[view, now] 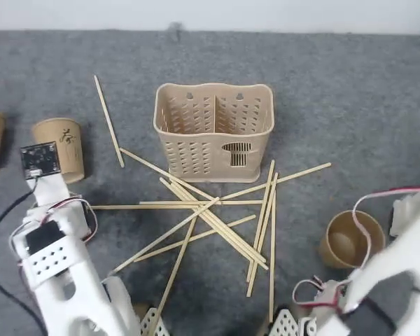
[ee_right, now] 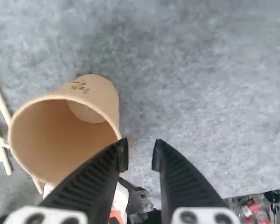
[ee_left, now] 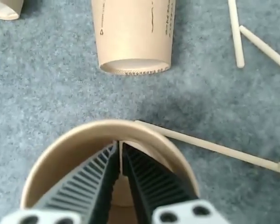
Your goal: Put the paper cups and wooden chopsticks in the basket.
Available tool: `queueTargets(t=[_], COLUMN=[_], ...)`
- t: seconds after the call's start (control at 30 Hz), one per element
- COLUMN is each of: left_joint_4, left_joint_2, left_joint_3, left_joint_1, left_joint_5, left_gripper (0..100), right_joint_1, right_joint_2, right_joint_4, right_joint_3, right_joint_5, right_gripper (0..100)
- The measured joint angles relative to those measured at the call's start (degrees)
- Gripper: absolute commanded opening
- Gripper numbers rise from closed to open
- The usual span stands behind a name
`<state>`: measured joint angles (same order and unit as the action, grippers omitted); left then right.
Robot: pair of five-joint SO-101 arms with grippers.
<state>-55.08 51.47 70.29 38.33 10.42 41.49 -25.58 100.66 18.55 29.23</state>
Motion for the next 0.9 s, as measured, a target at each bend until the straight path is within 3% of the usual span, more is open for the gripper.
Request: queueTargets(t=[0.37, 0.7, 0.8, 0.9], left_joint_4=[0.1, 0.1, 0.1, 0.1], left_joint_2=[0.0, 0.0, 0.0, 0.0], left_joint_3=[0.2, 0.4, 0.4, 0.4], left_joint_1=[0.0, 0.0, 0.0, 0.0], left_joint_5=[0.0, 0.0, 0.0, 0.0], left_gripper=[1, 1, 1, 1], right_joint_1=[0.7, 0.4, -0.7, -2.5], right_joint_2=[-22.2, -20.8, -18.9, -18.8], right_joint_4=[-2.7, -15.2, -16.8, -17.2], right_joint_3=[22.3, 31.6, 31.7, 31.7], right_joint_5=[0.0, -1.7, -2.8, -3.3], right_gripper=[9.5, 8.5, 1.1, 1.7])
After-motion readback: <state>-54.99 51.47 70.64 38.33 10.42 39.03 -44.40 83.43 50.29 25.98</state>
